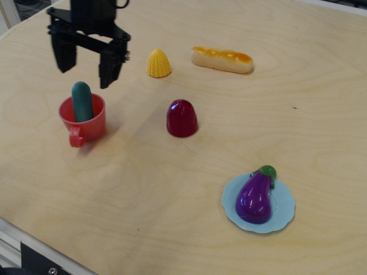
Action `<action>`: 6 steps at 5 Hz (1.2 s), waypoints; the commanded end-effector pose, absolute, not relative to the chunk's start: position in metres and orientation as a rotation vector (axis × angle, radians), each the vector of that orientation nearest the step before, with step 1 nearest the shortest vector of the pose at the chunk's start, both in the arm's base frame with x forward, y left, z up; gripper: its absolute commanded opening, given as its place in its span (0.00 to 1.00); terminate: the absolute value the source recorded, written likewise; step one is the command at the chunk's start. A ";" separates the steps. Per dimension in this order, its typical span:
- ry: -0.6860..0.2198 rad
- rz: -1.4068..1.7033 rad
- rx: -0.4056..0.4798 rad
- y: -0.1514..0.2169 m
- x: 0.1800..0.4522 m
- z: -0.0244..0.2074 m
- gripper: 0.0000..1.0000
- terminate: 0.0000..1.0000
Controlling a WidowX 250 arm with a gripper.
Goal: Take cucumber out of cup
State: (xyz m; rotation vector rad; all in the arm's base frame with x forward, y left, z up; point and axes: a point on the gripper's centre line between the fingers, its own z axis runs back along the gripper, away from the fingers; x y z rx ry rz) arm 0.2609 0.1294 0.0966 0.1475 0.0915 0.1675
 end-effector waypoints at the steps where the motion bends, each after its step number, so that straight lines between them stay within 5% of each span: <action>1: 0.060 0.331 0.142 0.156 0.236 0.105 1.00 0.00; 6: 0.074 0.287 0.099 0.149 0.267 0.067 1.00 0.00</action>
